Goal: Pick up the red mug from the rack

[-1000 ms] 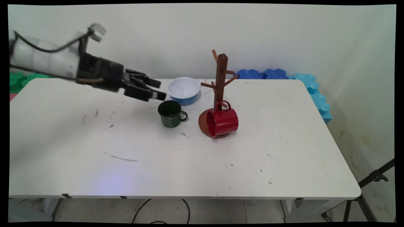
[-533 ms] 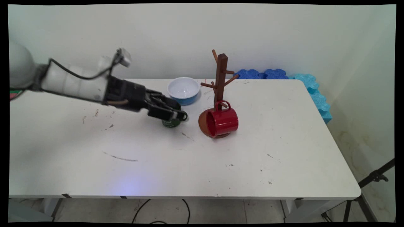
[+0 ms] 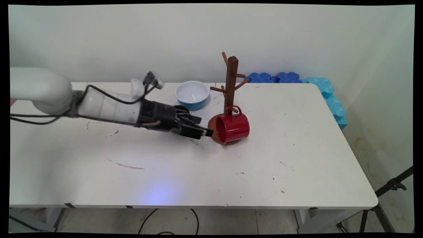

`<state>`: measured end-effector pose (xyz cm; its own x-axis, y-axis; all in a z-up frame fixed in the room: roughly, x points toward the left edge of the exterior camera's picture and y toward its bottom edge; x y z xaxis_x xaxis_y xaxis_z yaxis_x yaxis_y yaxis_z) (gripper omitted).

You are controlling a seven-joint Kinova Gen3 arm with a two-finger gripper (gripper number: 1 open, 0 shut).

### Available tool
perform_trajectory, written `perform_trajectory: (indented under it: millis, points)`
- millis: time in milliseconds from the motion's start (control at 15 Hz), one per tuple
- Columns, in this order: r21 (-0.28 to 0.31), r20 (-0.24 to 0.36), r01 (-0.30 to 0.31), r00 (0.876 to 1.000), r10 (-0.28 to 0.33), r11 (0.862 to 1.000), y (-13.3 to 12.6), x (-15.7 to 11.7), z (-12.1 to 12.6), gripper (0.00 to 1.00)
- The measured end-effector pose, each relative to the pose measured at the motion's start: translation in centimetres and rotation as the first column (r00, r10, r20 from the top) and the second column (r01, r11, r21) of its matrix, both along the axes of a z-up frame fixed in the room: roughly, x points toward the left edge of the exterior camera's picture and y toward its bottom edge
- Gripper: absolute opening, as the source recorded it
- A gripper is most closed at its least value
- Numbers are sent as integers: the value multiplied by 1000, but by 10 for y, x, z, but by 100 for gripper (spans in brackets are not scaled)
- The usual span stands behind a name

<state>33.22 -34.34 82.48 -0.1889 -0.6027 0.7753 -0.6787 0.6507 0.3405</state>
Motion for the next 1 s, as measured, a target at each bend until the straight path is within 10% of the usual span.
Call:
perform_trajectory:
  millis: [1000]
  points:
    - [-19, -47, -45, 998, 44, 999, -28, -56, -64, 100]
